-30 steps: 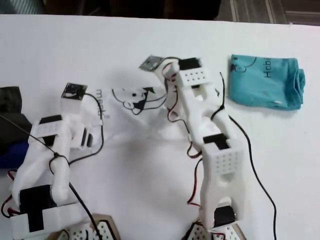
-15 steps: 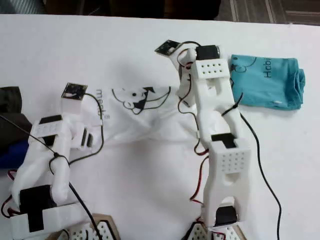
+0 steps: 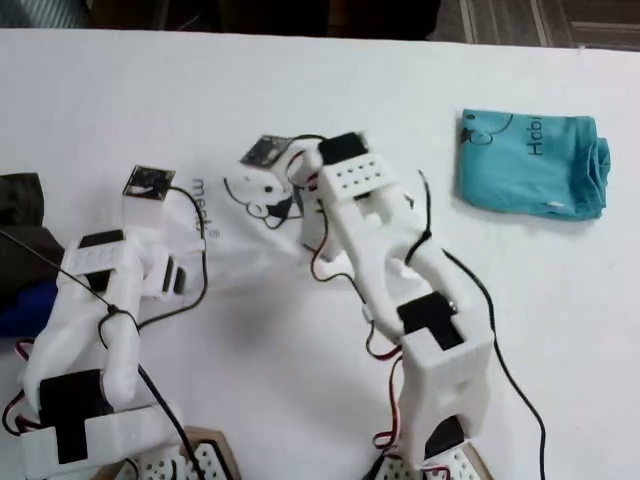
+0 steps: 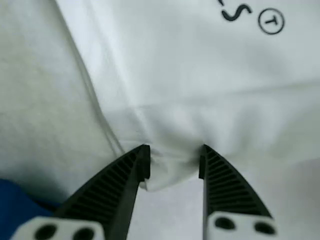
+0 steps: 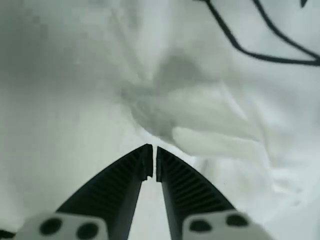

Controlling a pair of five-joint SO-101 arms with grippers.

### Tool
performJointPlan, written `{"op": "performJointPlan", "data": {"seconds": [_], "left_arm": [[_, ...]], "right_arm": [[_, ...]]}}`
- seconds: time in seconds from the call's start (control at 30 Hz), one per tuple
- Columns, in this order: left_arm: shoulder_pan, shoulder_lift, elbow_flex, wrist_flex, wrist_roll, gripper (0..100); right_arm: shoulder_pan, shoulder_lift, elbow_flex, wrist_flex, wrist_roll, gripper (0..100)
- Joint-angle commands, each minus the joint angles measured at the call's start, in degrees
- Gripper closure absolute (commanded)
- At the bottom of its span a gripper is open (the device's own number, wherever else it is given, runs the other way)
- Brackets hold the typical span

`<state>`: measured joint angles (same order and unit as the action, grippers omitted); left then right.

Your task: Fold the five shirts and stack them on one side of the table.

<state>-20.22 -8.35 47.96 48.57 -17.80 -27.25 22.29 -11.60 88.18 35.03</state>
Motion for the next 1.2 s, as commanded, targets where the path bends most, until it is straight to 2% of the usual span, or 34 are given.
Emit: {"op": "performJointPlan", "data": {"seconds": [0.0,0.17,0.3,0.53,0.67,0.77,0.97,1.17], "left_arm": [[0.62,-0.7,0.31,-1.23,0.0,82],[0.62,-0.7,0.31,-1.23,0.0,82],[0.62,-0.7,0.31,-1.23,0.0,82],[0.62,-0.7,0.31,-1.14,0.0,82],[0.62,-0.7,0.31,-1.14,0.0,82],[0.62,-0.7,0.31,-1.23,0.0,82],[0.62,-0.7,0.31,-1.23,-0.09,82],[0.62,-0.7,0.31,-1.23,-0.09,82]], "right_arm": [[-1.1,1.36,0.0,-6.02,-3.78,97.9],[-0.66,4.26,0.35,-13.49,-8.7,97.9],[0.13,6.9,-0.35,-14.29,-9.14,97.9],[7.96,-2.95,-9.14,-0.92,-9.14,97.9],[12.62,-7.16,-5.19,4.09,-8.7,97.9],[14.11,-8.22,1.93,4.18,-5.89,97.9],[16.75,-8.13,15.21,-9.71,-5.01,97.9],[23.6,-8.22,16.62,-24.75,-4.92,97.9]]}}
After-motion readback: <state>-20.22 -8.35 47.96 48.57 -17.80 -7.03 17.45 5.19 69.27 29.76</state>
